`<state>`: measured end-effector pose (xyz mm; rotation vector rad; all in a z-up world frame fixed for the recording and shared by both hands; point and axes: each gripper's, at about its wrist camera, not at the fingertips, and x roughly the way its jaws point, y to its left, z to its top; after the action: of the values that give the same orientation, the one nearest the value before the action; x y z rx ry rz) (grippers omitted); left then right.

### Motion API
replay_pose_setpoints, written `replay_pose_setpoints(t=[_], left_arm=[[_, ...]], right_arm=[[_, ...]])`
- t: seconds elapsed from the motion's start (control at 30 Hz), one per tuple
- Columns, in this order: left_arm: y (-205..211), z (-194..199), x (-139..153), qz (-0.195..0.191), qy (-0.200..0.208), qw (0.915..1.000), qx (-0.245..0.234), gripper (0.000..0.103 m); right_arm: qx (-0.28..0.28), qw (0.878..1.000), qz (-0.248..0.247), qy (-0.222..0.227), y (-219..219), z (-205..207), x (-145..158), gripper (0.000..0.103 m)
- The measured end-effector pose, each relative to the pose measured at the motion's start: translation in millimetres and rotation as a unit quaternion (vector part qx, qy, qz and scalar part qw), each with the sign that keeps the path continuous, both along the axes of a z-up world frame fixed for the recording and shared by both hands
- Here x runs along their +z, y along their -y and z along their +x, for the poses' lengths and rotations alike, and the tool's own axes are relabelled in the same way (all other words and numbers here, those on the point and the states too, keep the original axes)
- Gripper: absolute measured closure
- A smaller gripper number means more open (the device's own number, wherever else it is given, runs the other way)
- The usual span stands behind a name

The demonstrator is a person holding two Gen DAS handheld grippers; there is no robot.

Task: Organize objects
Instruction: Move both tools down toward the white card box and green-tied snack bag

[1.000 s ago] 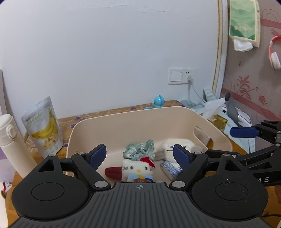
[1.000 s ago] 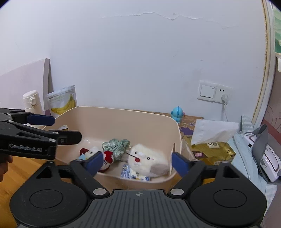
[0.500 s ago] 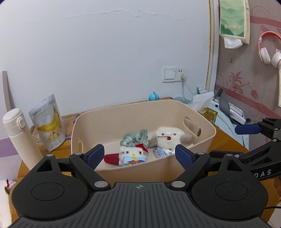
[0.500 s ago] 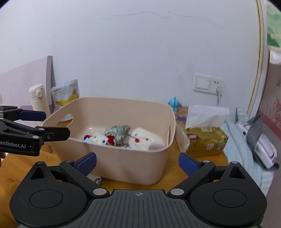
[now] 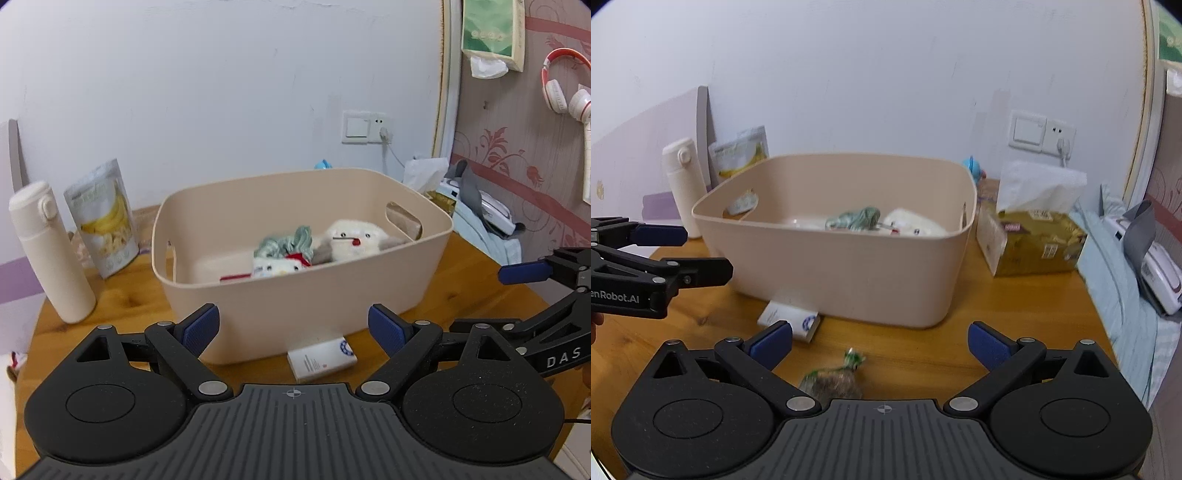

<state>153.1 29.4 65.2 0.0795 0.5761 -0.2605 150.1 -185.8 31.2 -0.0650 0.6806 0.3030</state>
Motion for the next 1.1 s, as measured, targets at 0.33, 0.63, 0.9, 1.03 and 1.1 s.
replay_pose_setpoints(t=[0.33, 0.63, 0.9, 1.03, 1.1], left_arm=[[-6.3, -1.8, -25.1, -0.001, -0.040, 0.9992, 0.003, 0.014], [-6.6, 1.4, -44.3, 0.002, -0.069, 0.9976, 0.007, 0.014], [-9.4, 5.1, -54.7, -0.005, -0.088, 0.9960, 0.013, 0.014], [-11.8, 7.0, -59.6, -0.004, -0.094, 0.9954, 0.016, 0.014], [-12.6, 8.1, -61.1, -0.004, -0.097, 0.9951, 0.017, 0.014]], right_arm=[[0.012, 0.999, 0.001, -0.030, -6.9, -3.1, -21.0, 0.000], [0.016, 0.998, -0.001, -0.053, -7.5, -5.7, -36.5, 0.000], [0.029, 0.997, 0.000, -0.069, -14.6, -6.9, -46.2, 0.000], [0.038, 0.996, -0.005, -0.075, -19.6, -6.5, -50.2, 0.000], [0.040, 0.996, -0.006, -0.077, -21.3, -5.5, -51.8, 0.000]])
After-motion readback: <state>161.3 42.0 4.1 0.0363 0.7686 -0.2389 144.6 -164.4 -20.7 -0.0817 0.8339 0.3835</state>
